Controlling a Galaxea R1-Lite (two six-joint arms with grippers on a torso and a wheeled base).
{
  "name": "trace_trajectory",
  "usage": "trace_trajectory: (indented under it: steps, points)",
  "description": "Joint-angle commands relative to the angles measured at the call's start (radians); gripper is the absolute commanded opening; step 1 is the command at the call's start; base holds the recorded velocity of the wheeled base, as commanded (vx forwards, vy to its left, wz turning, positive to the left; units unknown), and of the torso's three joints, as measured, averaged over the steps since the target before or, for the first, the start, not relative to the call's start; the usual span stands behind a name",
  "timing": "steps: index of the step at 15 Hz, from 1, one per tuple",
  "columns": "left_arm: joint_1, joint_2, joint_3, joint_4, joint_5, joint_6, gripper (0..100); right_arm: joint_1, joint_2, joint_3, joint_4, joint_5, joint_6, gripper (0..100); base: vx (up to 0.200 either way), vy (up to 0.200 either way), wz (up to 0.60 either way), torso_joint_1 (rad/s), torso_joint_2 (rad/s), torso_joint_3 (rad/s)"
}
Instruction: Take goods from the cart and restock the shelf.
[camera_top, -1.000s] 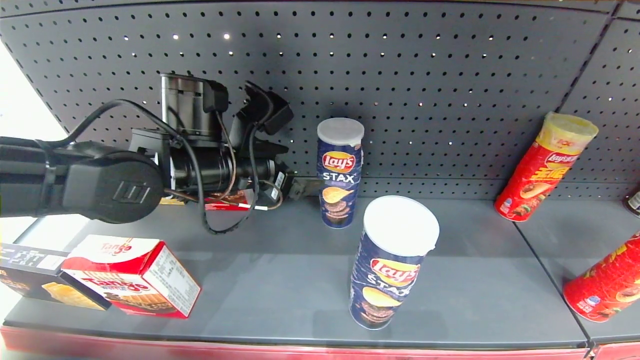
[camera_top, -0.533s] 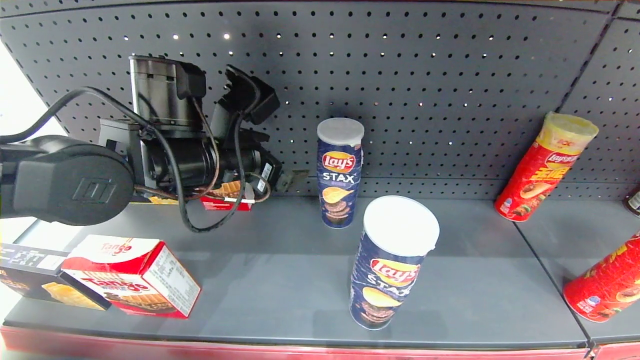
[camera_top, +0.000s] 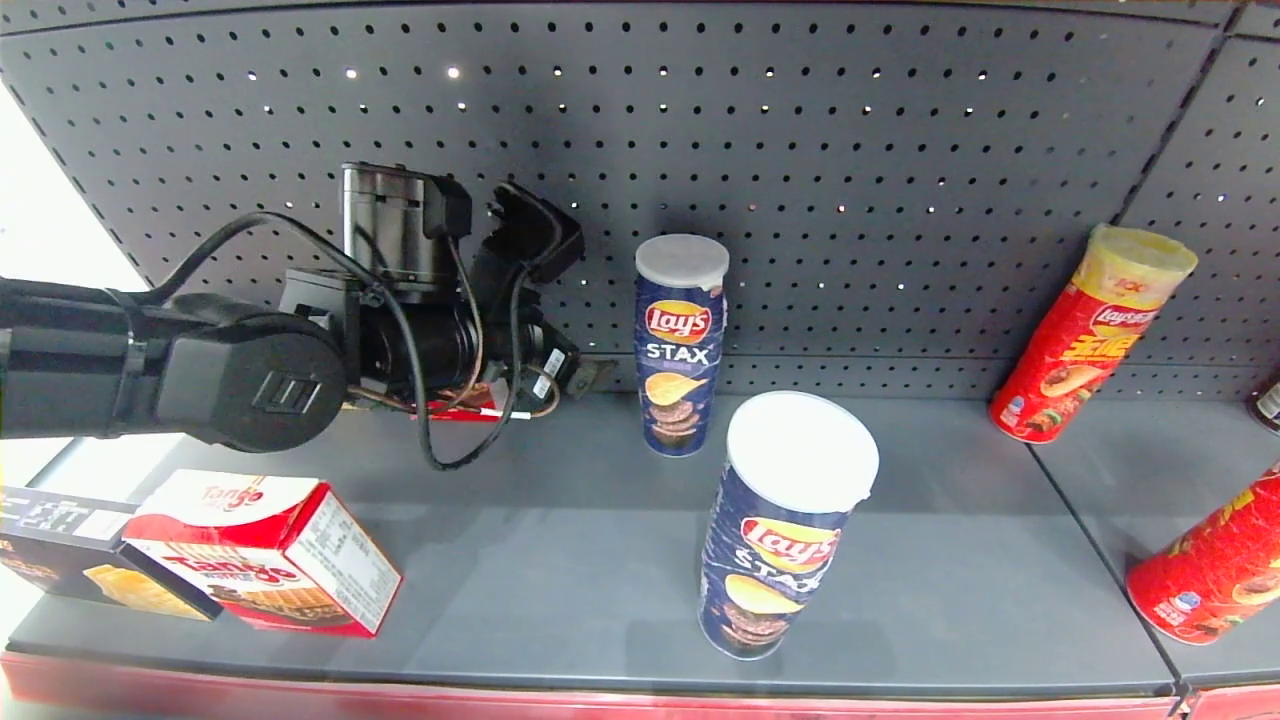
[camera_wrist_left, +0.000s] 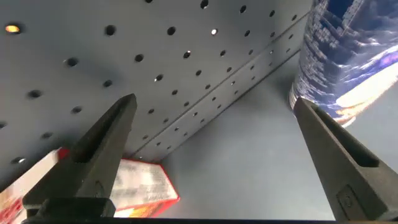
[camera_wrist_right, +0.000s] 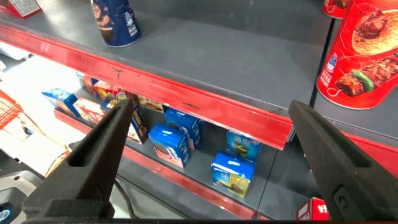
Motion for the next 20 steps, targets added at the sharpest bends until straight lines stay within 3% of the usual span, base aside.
trace_trajectory:
  steps: [1,5,16,20]
  points:
    - [0.001,0.056,-0.033,-0.001,0.0,-0.001,100,0.0,0.001,0.0,0.001,0.0,-0.001,100,0.0,0.0,0.0,0.0,0.0,0.0]
    - [-0.009,0.105,-0.099,-0.001,0.003,-0.003,100,0.0,0.001,0.0,0.001,0.0,-0.001,100,0.0,0.0,0.0,0.0,0.0,0.0]
    - [-0.045,0.116,-0.112,-0.001,0.012,-0.011,100,0.0,0.001,0.0,-0.001,0.0,-0.001,100,0.0,0.0,0.0,0.0,0.0,0.0]
    - [-0.003,-0.061,-0.073,0.002,0.014,-0.014,100,0.0,0.001,0.0,0.001,0.0,-0.001,100,0.0,0.0,0.0,0.0,0.0,0.0]
